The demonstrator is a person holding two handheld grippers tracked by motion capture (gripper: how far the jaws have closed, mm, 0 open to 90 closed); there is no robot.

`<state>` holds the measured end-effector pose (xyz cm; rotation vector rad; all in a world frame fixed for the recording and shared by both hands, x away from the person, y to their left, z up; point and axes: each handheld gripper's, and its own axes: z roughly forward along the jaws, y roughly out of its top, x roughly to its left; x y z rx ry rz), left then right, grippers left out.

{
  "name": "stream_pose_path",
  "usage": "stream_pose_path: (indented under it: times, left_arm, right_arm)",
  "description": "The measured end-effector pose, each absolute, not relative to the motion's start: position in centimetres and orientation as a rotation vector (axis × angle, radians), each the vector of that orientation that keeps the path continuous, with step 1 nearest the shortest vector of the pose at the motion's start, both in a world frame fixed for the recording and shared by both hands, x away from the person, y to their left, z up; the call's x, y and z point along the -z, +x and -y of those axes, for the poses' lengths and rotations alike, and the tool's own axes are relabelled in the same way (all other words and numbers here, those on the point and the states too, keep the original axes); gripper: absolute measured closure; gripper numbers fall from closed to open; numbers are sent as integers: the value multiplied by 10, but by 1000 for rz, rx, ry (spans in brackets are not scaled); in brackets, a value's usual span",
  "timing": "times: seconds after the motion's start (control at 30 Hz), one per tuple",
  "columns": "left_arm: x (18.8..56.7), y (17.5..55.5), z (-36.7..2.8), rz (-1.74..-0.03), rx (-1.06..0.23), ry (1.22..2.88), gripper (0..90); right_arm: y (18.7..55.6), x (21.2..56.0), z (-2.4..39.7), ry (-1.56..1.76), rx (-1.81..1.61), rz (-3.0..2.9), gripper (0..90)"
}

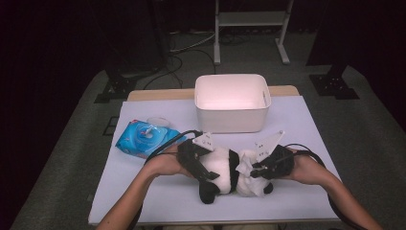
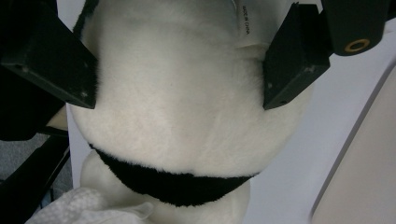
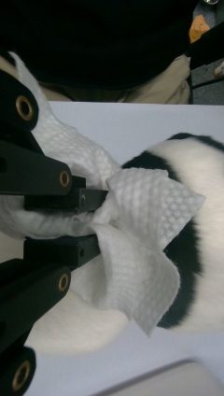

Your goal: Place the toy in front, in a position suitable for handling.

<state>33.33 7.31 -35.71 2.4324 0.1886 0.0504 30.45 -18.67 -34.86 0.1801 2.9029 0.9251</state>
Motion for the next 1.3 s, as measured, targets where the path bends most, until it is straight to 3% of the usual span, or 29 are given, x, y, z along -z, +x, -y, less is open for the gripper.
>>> stream_pose_path:
  times: [0.27,0.77,1.3]
  left_arm:
    - [359,329,-75,-187,-59,2440,136]
    - [344,334,-78,-198,-52,2383,138]
    - [359,331,-76,-199,-21,2443,156]
  right_arm:
    - [314,343,149,73,-959,-2894,790]
    - [309,352,218,307,-991,-2841,787]
    - [306,346,197,215,-973,-2870,786]
